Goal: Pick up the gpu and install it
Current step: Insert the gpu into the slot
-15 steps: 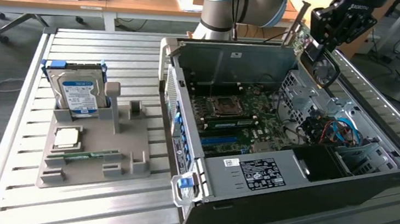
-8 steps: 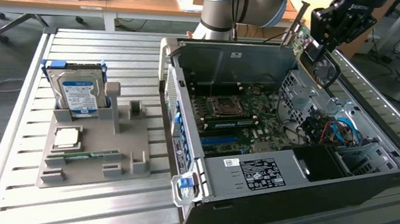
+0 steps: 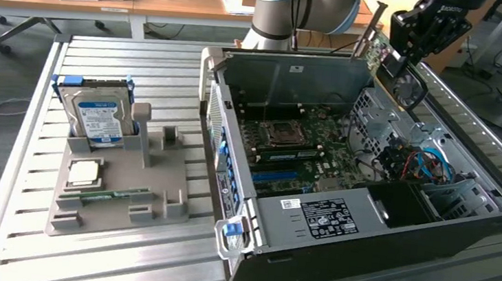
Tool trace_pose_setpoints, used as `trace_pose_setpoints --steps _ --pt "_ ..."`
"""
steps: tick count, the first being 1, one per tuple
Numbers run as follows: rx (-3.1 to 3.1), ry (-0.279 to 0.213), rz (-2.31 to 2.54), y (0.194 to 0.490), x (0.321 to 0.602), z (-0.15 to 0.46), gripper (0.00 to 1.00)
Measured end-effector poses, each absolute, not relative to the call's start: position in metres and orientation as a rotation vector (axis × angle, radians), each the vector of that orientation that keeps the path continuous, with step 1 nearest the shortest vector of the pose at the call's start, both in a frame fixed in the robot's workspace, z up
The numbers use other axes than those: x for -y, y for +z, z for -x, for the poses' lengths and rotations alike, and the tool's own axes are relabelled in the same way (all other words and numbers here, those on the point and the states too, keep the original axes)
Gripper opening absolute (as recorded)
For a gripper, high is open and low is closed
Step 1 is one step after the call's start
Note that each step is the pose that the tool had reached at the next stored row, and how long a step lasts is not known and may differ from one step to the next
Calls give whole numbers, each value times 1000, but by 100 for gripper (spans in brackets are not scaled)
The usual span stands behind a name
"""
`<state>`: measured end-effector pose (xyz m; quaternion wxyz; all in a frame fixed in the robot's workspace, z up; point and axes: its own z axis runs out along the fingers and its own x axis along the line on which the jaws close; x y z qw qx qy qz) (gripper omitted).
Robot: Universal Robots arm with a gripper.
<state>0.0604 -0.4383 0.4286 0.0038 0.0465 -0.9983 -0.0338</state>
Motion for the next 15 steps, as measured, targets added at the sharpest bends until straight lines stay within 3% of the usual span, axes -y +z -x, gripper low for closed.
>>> trace_pose_setpoints --steps 15 --pt "3120 -104 -249 429 438 -60 27"
